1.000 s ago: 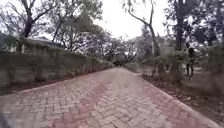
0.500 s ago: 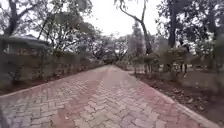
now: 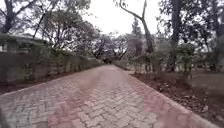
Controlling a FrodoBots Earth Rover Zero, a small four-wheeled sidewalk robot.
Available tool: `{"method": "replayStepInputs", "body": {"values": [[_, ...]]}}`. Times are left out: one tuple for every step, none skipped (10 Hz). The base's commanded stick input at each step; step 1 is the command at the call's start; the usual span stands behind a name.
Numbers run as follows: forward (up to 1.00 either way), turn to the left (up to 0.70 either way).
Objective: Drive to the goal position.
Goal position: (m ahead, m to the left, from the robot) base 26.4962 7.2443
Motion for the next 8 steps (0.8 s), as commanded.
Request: {"method": "replayStepInputs", "body": {"values": [[0.70,0.03],[0.70,0.03],[0.70,0.03],[0.70,0.03],[0.70,0.03],[0.70,0.03],[0.70,0.03],[0.70,0.03]]}}
